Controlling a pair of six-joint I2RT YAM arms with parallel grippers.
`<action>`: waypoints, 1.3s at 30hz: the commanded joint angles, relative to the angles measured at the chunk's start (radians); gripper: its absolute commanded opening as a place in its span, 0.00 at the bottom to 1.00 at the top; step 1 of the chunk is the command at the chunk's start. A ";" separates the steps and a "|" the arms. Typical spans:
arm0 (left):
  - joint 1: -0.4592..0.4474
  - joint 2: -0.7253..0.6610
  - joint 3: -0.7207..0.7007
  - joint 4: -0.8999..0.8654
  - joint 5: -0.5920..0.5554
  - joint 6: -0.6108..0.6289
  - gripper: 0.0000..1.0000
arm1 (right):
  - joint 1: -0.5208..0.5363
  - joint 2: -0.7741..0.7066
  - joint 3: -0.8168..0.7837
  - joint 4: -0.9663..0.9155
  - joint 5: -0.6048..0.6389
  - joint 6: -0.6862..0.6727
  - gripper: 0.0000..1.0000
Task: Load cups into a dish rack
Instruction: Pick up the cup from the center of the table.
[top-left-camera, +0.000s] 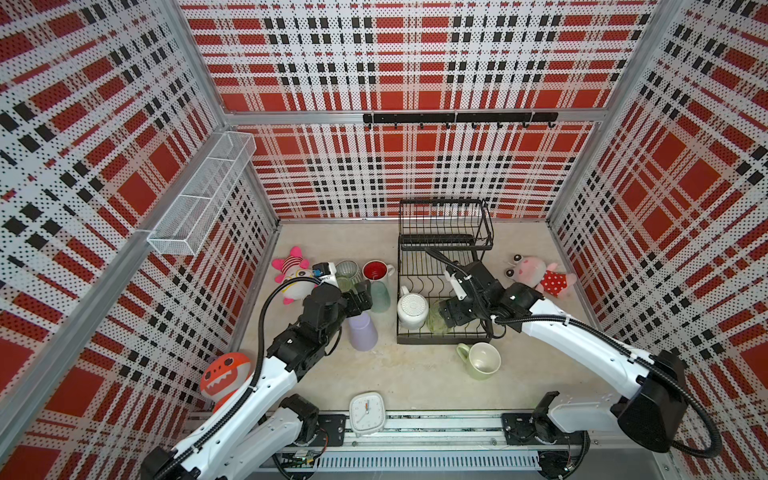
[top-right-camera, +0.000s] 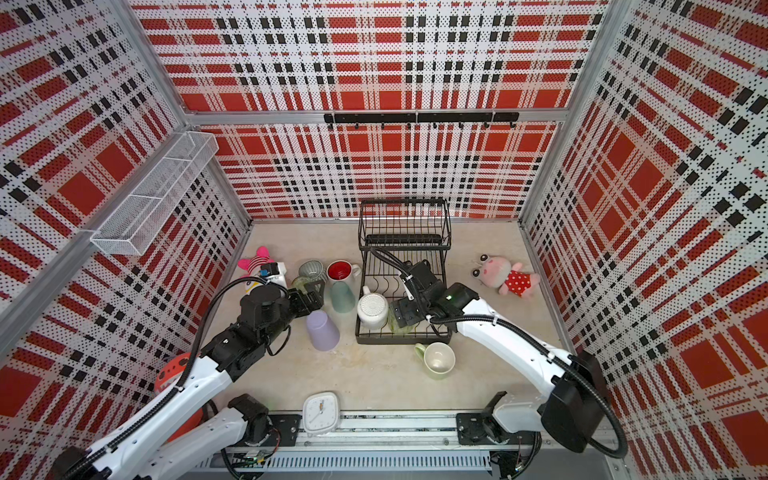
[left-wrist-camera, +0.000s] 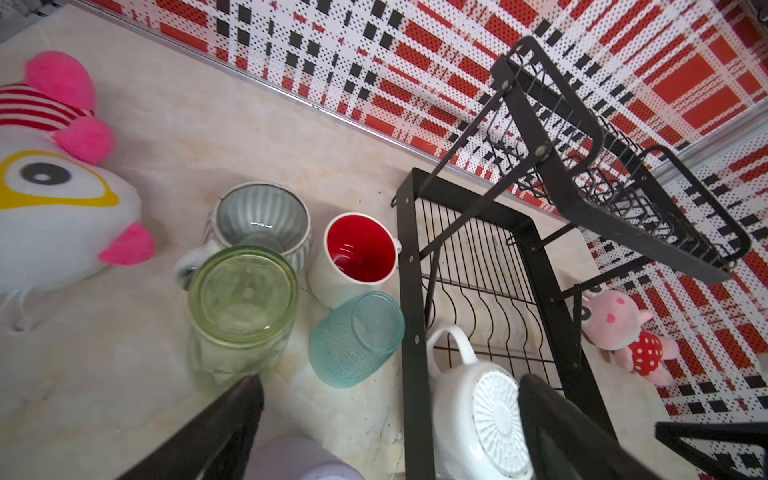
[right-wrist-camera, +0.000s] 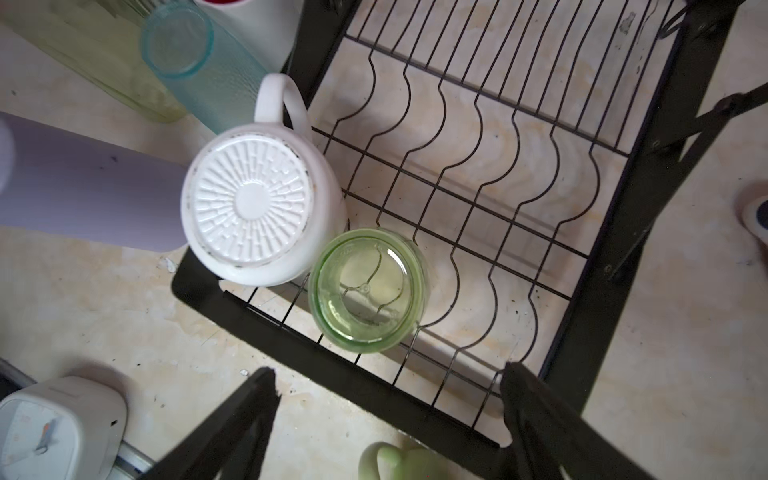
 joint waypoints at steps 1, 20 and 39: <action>0.061 -0.045 -0.027 -0.038 0.027 0.004 0.98 | 0.024 -0.007 0.074 -0.033 -0.031 -0.020 0.88; 0.542 0.004 -0.187 0.042 0.263 -0.041 0.98 | 0.363 0.588 0.645 0.028 -0.043 0.012 1.00; 0.816 0.081 -0.258 0.204 0.478 -0.085 0.98 | 0.388 0.791 0.712 0.084 0.047 0.072 0.99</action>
